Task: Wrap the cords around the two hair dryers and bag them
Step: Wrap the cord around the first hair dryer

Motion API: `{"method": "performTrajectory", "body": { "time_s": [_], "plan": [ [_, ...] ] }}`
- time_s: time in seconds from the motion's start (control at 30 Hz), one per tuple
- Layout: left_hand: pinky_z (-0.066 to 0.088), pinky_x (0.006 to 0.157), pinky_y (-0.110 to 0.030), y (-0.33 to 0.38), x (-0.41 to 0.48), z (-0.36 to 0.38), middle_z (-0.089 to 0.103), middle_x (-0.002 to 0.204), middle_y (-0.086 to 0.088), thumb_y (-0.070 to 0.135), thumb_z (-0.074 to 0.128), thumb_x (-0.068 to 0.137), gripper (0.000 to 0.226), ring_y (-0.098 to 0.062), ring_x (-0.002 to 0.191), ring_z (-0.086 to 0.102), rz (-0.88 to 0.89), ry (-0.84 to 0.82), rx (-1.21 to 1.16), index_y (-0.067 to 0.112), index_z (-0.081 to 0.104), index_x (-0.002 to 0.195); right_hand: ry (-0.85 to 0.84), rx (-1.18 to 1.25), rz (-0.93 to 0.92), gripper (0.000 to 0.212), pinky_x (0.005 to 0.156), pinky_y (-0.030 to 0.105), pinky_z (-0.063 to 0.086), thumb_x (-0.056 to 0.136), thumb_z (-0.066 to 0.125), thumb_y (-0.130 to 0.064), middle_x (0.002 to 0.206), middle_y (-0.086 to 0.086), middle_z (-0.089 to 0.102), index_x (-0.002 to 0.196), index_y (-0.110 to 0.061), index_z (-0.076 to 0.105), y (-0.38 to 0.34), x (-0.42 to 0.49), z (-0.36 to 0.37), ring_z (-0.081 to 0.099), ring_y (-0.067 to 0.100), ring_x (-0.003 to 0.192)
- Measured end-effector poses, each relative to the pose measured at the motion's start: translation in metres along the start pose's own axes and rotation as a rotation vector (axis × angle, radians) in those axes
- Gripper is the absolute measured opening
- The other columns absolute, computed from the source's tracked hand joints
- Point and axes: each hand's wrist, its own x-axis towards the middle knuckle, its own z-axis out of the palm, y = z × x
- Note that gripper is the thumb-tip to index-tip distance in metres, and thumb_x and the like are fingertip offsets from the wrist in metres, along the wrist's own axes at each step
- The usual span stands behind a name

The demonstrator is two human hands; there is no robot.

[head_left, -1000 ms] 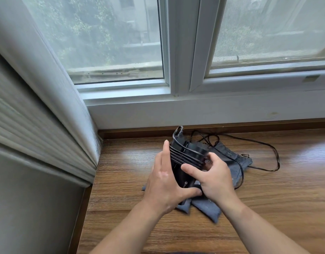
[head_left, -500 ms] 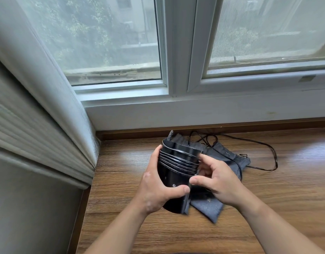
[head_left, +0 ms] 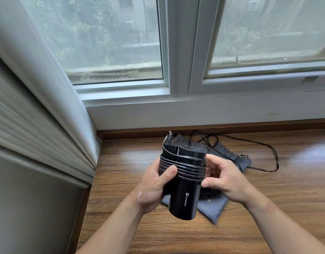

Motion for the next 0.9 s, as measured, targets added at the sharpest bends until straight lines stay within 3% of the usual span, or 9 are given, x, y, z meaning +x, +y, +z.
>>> {"method": "performTrajectory", "body": {
  "time_s": [0.07,0.13,0.23,0.33,0.43,0.57,0.73,0.8,0.9],
  "plan": [
    [0.056,0.098,-0.042,-0.001,0.001,0.001,0.07,0.13,-0.022,0.046,0.089,0.075,0.073,-0.035,0.12,0.069,0.021,0.077,0.023,0.009,0.061,0.131,0.055,-0.121,0.044,0.057,0.075,0.017,0.048,0.062,0.088,-0.043,0.085,-0.004,0.074,0.112,-0.022,0.071,0.002,0.004,-0.006,0.062,0.004,0.074],
    [0.058,0.096,-0.041,-0.001,0.002,0.002,0.074,0.123,-0.017,0.038,0.085,0.08,0.057,-0.033,0.117,0.071,0.045,0.154,0.066,0.011,0.064,0.126,0.076,-0.235,0.084,0.04,0.075,0.017,0.049,0.064,0.084,-0.049,0.078,-0.001,0.072,0.094,-0.026,0.074,0.006,0.008,-0.009,0.063,0.003,0.074],
    [0.06,0.089,-0.03,-0.004,0.004,-0.003,0.079,0.115,-0.007,0.027,0.075,0.081,0.041,-0.025,0.111,0.074,0.089,0.261,0.117,0.014,0.067,0.12,0.113,-0.187,0.14,0.021,0.064,0.025,0.051,0.073,0.089,-0.029,0.069,-0.004,0.063,0.082,-0.02,0.072,0.014,0.014,-0.006,0.058,0.007,0.063],
    [0.059,0.091,-0.034,-0.011,0.006,-0.019,0.08,0.112,-0.001,0.037,0.078,0.077,0.042,-0.019,0.107,0.075,0.122,0.369,0.219,0.021,0.07,0.116,0.198,-0.058,0.182,0.021,0.053,0.03,0.044,0.075,0.089,-0.012,0.072,-0.001,0.061,0.085,-0.012,0.07,0.021,0.019,-0.002,0.051,0.012,0.059],
    [0.061,0.092,-0.047,-0.018,0.005,-0.038,0.08,0.109,-0.001,0.044,0.082,0.075,0.041,-0.024,0.105,0.076,0.113,0.462,0.298,0.026,0.072,0.112,0.257,-0.065,0.169,0.023,0.061,0.026,0.051,0.073,0.09,-0.008,0.078,-0.001,0.068,0.086,-0.013,0.072,0.023,0.023,0.0,0.06,0.012,0.068],
    [0.06,0.092,-0.035,-0.026,0.002,-0.051,0.08,0.104,0.005,0.05,0.084,0.076,0.043,-0.012,0.098,0.075,0.1,0.552,0.429,0.027,0.072,0.111,0.328,0.105,0.196,0.03,0.067,0.025,0.056,0.072,0.084,0.01,0.083,0.002,0.07,0.091,-0.008,0.069,0.022,0.029,0.009,0.064,0.015,0.077],
    [0.057,0.093,-0.035,-0.039,0.0,-0.046,0.079,0.1,0.01,0.04,0.081,0.085,0.033,-0.001,0.092,0.072,0.081,0.622,0.506,0.027,0.069,0.113,0.485,0.673,0.23,0.047,0.062,0.019,0.059,0.081,0.064,0.024,0.099,0.013,0.07,0.112,-0.012,0.06,0.018,0.039,0.027,0.068,0.015,0.079],
    [0.057,0.097,-0.038,-0.042,0.003,-0.046,0.078,0.103,0.01,0.042,0.081,0.086,0.04,0.001,0.094,0.071,0.075,0.67,0.518,0.024,0.067,0.119,0.505,0.789,0.219,0.047,0.063,0.02,0.06,0.083,0.062,0.022,0.106,0.016,0.069,0.114,-0.013,0.056,0.015,0.041,0.035,0.067,0.019,0.083],
    [0.055,0.102,-0.046,-0.043,0.005,-0.045,0.076,0.112,0.006,0.068,0.078,0.074,0.07,-0.015,0.106,0.071,0.023,0.696,0.563,0.025,0.063,0.127,0.537,0.877,0.188,0.044,0.064,0.021,0.061,0.081,0.065,0.019,0.108,0.019,0.069,0.109,-0.014,0.054,0.011,0.042,0.045,0.07,0.02,0.082]
  ]
}}
